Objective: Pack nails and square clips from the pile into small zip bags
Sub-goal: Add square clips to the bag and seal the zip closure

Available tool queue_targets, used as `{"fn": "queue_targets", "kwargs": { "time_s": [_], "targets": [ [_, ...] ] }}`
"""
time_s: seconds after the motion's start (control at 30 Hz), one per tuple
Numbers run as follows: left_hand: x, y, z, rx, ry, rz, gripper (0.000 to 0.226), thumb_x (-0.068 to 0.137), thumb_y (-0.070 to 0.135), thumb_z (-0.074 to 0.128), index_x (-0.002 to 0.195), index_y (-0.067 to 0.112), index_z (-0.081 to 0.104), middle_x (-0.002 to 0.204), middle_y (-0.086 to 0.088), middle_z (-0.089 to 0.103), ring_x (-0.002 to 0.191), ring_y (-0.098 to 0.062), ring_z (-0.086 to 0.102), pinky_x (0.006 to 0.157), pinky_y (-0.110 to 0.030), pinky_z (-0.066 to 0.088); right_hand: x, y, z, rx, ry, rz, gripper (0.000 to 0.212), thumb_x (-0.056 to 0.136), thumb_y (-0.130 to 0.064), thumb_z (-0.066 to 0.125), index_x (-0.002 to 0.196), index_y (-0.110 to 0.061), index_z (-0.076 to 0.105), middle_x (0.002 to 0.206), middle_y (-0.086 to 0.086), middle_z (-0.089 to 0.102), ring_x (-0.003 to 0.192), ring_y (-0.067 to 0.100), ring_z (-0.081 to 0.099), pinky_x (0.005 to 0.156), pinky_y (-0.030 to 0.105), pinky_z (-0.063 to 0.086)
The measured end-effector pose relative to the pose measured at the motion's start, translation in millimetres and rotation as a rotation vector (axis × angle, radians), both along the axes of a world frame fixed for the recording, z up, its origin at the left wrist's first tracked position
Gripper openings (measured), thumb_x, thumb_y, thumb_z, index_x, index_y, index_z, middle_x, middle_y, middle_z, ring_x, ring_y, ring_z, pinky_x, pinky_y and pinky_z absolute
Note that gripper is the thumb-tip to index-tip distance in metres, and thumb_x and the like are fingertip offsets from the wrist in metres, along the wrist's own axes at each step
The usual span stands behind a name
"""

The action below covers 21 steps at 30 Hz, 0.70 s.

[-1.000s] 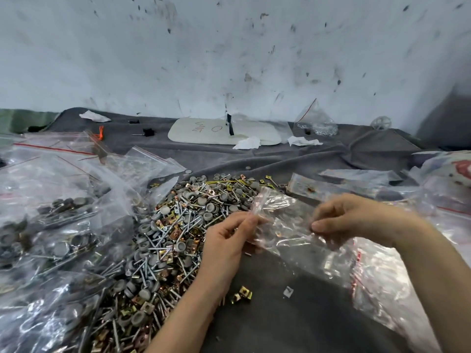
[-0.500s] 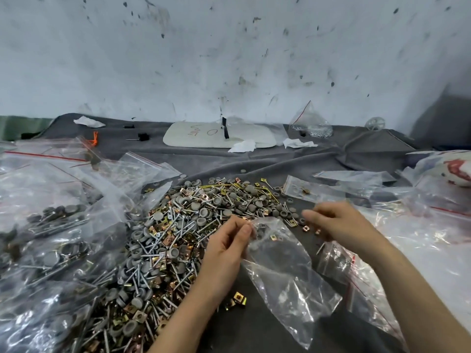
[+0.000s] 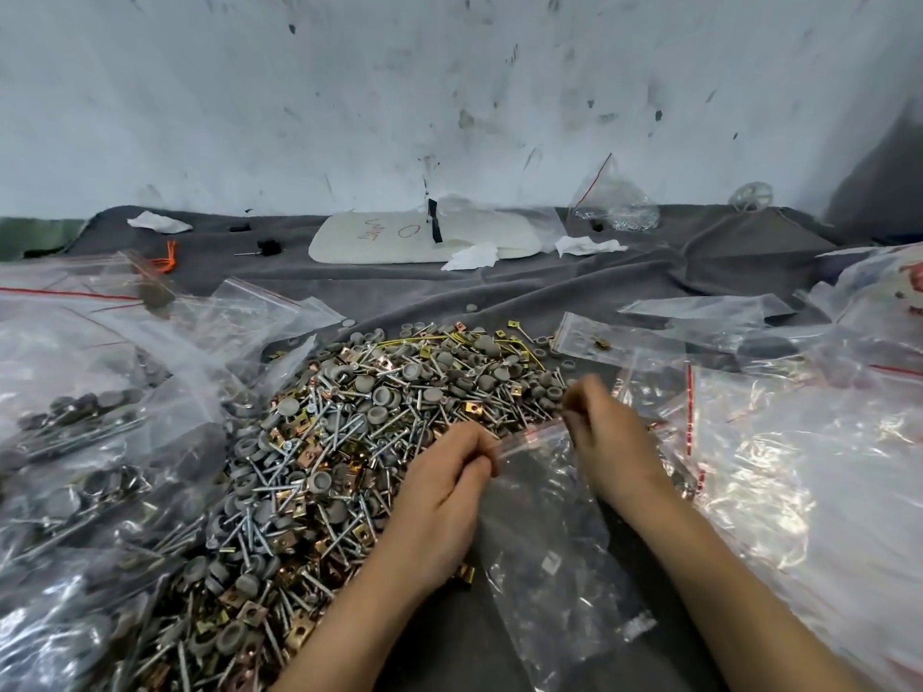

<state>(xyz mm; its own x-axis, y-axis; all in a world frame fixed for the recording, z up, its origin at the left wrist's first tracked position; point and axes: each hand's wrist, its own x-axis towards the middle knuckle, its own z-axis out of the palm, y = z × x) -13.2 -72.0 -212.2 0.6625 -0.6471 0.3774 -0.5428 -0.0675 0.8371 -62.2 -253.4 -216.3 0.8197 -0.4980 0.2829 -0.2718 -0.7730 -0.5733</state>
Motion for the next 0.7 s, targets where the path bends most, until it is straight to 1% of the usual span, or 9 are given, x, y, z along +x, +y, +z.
{"fn": "queue_targets", "kwargs": {
  "time_s": [0.07,0.1,0.13,0.2,0.33,0.43,0.5,0.6,0.7],
  "targets": [
    [-0.8,-0.7,-1.8,0.021,-0.062,-0.018,0.018,0.085,0.012,0.039,0.072,0.024,0.045,0.073,0.01,0.048,0.07,-0.001,0.044,0.064,-0.012,0.032,-6.5,2.1,9.8,0.251,-0.217,0.058,0.029,0.096,-0.003,0.049,0.105,-0.03,0.052,0.097,-0.001,0.065,0.082,0.001,0.06,0.068,0.01,0.043],
    [-1.3,-1.2,-2.4,0.039,-0.098,-0.027,0.02,0.086,0.011,0.039,0.072,0.026,0.043,0.075,0.011,0.046,0.072,-0.002,0.044,0.065,-0.012,0.032,-9.9,4.5,17.1,0.368,-0.31,0.114,0.036,0.095,-0.001,0.048,0.105,-0.035,0.055,0.089,-0.005,0.064,0.077,-0.004,0.059,0.067,0.007,0.043],
    [-2.0,-1.1,-3.1,0.059,-0.126,-0.036,0.021,0.086,0.012,0.038,0.072,0.027,0.041,0.077,0.011,0.045,0.074,-0.002,0.044,0.066,-0.012,0.031,-13.5,7.8,22.9,0.46,-0.389,0.173,0.04,0.095,0.001,0.047,0.105,-0.036,0.059,0.082,-0.007,0.063,0.074,-0.004,0.058,0.068,0.007,0.044],
    [-4.4,-1.5,-3.8,0.077,-0.164,-0.064,0.019,0.087,0.018,0.036,0.073,0.03,0.04,0.08,0.014,0.043,0.078,-0.003,0.044,0.069,-0.013,0.032,-19.7,13.4,31.3,0.497,-0.469,0.253,0.038,0.095,0.002,0.049,0.098,-0.032,0.067,0.077,-0.008,0.065,0.075,0.001,0.06,0.07,0.011,0.047],
    [-7.6,-0.5,-2.1,0.063,-0.203,-0.095,0.014,0.084,0.027,0.032,0.074,0.028,0.041,0.084,0.013,0.041,0.08,-0.006,0.045,0.071,-0.013,0.032,-28.4,19.9,43.1,0.461,-0.359,0.428,0.033,0.086,0.006,0.058,0.08,-0.024,0.072,0.078,-0.005,0.07,0.077,0.012,0.065,0.072,0.022,0.052],
    [-7.6,0.5,-1.5,0.039,-0.24,-0.11,0.016,0.082,0.023,0.034,0.076,0.016,0.047,0.089,0.002,0.045,0.082,-0.007,0.045,0.073,-0.014,0.033,-30.6,22.2,45.8,0.434,-0.224,0.545,0.032,0.082,0.012,0.058,0.075,-0.016,0.073,0.073,-0.009,0.067,0.072,0.005,0.06,0.068,0.014,0.045],
    [-8.0,1.0,-0.7,0.019,-0.248,-0.123,0.015,0.083,0.021,0.035,0.077,0.015,0.048,0.09,0.001,0.046,0.084,-0.01,0.047,0.074,-0.018,0.035,-30.7,24.3,46.2,0.38,-0.175,0.573,0.03,0.08,0.012,0.058,0.075,-0.014,0.072,0.074,-0.012,0.065,0.074,0.002,0.059,0.07,0.011,0.042],
    [-9.6,1.3,1.1,-0.022,-0.205,-0.127,0.017,0.085,0.021,0.035,0.078,0.014,0.049,0.091,0.0,0.047,0.086,-0.015,0.049,0.075,-0.026,0.039,-33.4,25.5,49.1,0.456,-0.193,0.629,0.024,0.08,-0.001,0.055,0.085,-0.016,0.074,0.077,-0.002,0.068,0.076,0.009,0.063,0.071,0.014,0.046],
    [-9.0,2.1,2.1,-0.073,-0.19,-0.092,0.017,0.087,0.02,0.035,0.078,0.012,0.048,0.092,-0.003,0.049,0.086,-0.018,0.05,0.075,-0.027,0.04,-33.8,22.9,49.1,0.603,-0.32,0.63,0.027,0.084,-0.013,0.053,0.102,-0.019,0.071,0.079,0.011,0.063,0.078,0.018,0.061,0.073,0.022,0.05]
  ]
}}
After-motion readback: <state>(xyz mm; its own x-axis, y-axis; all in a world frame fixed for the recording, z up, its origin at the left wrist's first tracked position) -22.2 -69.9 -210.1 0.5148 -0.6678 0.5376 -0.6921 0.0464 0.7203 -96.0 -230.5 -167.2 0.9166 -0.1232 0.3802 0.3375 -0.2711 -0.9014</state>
